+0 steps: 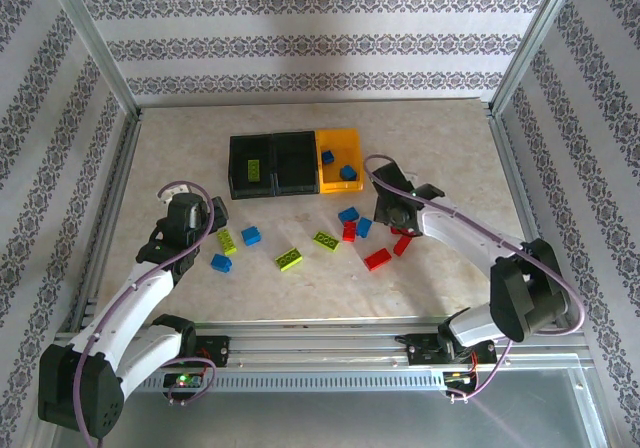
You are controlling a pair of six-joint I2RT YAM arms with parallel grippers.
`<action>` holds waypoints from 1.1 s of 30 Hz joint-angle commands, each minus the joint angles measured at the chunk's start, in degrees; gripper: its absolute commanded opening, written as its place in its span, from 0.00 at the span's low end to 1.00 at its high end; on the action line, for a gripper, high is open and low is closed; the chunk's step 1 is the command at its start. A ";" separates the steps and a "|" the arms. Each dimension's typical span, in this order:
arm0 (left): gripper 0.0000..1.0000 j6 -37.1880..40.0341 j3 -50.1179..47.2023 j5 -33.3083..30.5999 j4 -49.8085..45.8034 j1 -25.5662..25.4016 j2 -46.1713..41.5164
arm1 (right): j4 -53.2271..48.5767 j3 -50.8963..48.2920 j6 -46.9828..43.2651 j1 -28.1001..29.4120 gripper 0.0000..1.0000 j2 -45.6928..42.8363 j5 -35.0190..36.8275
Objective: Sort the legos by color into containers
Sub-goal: Pick up the lego from the middle-right of the table.
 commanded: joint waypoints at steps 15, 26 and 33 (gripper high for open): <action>1.00 -0.11 0.62 1.40 -0.34 1.05 0.95 | 3.61 -13.59 7.75 -5.97 0.57 -4.44 -7.35; 1.00 -0.50 0.29 1.57 0.29 1.06 1.37 | 7.15 -14.88 7.60 -7.35 0.52 -2.07 -9.25; 1.00 -0.54 0.18 1.57 0.22 1.07 1.48 | 8.81 -14.65 7.44 -7.53 0.49 0.08 -9.83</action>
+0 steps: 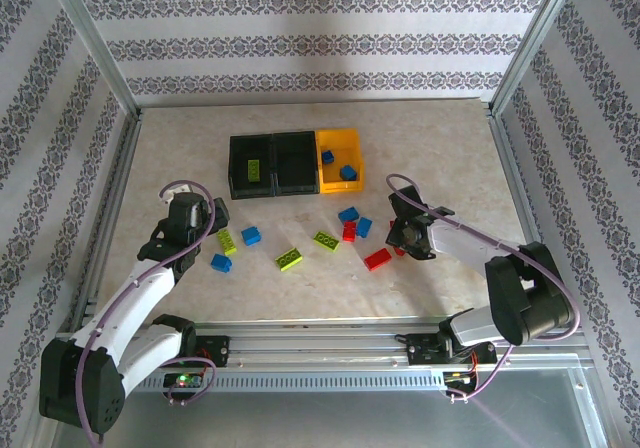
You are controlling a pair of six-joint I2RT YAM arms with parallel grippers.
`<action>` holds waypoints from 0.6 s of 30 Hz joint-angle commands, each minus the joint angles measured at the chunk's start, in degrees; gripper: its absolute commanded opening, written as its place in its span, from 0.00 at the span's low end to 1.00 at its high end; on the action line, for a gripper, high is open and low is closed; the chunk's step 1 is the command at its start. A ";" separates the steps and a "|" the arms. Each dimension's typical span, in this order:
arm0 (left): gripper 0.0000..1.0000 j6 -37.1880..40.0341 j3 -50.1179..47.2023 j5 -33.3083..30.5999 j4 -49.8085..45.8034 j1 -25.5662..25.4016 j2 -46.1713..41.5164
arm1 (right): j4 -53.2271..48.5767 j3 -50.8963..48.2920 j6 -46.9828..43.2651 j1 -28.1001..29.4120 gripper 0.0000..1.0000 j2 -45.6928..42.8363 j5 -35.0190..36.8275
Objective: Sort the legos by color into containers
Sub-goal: Pick up the lego from the middle-right of the table.
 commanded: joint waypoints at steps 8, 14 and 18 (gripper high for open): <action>1.00 -0.59 0.08 0.50 0.27 0.73 0.10 | 0.68 -0.24 0.59 -0.93 0.51 1.11 0.11; 1.00 -0.59 0.02 0.45 0.45 0.74 0.10 | 0.78 -0.07 0.56 -1.00 0.50 1.29 -0.04; 1.00 -0.67 -0.02 0.52 0.62 0.72 0.20 | 0.79 0.36 0.57 -1.27 0.51 1.86 -0.43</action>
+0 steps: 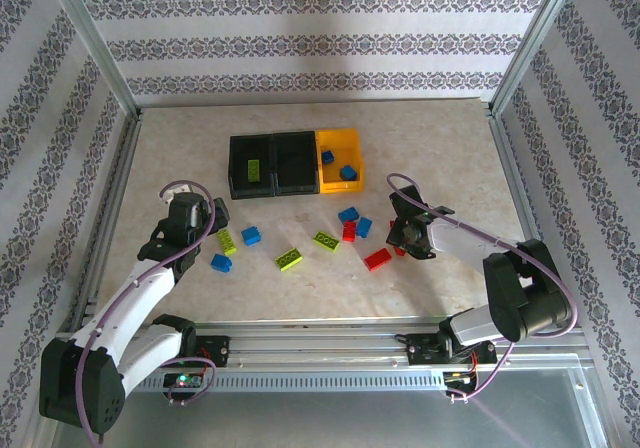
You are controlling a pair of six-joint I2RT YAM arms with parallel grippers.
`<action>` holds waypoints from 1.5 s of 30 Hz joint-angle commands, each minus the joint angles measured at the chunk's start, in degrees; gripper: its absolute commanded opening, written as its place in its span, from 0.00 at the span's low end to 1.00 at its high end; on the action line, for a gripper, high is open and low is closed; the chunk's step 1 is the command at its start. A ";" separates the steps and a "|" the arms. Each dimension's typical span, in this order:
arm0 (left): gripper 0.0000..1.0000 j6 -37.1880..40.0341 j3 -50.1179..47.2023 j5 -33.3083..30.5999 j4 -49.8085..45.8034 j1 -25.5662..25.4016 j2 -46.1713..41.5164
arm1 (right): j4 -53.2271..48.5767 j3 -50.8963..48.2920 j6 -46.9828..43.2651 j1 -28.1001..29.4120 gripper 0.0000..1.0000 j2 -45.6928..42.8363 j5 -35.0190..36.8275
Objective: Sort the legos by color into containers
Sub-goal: Pick up the lego from the middle-right of the table, then place the lego in the container.
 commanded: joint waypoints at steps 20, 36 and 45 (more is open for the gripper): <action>1.00 -0.64 0.51 0.76 1.06 0.72 1.08 | -1.32 2.14 0.34 -1.11 0.34 1.63 -1.51; 1.00 -0.76 0.55 1.01 1.01 0.72 1.29 | -4.95 4.70 -2.66 3.96 0.24 -4.50 3.84; 1.00 -0.96 0.24 1.03 1.06 0.72 1.15 | -3.36 16.93 -5.81 12.36 0.24 0.62 5.12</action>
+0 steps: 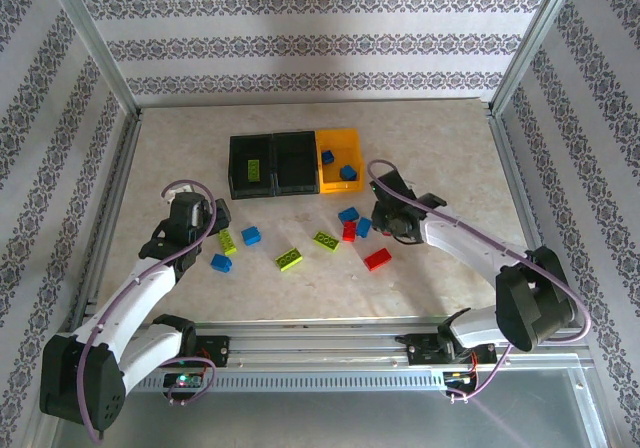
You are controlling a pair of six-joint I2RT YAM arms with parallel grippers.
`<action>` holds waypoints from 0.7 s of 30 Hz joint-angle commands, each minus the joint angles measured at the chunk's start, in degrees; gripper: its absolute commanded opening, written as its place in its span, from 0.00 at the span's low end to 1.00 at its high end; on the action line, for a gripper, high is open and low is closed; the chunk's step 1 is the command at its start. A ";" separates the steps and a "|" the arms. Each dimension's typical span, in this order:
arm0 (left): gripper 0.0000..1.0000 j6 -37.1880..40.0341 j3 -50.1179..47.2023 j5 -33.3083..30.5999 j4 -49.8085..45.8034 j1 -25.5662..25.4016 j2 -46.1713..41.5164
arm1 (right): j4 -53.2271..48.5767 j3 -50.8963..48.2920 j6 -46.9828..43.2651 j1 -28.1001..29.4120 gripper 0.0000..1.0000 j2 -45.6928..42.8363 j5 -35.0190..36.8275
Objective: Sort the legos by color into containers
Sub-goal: Place the lego in the container.
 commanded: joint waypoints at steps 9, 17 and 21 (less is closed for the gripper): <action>1.00 -0.69 0.81 0.02 0.10 0.73 -0.55 | 1.61 26.07 -9.41 8.67 0.24 18.35 0.11; 1.00 -0.50 0.28 -0.29 -0.71 0.87 -2.18 | 0.66 46.00 -15.58 10.48 0.24 34.20 -2.67; 1.00 -0.39 0.23 -0.22 -0.83 0.97 -2.62 | -0.01 53.69 -18.01 10.46 0.24 41.25 -3.08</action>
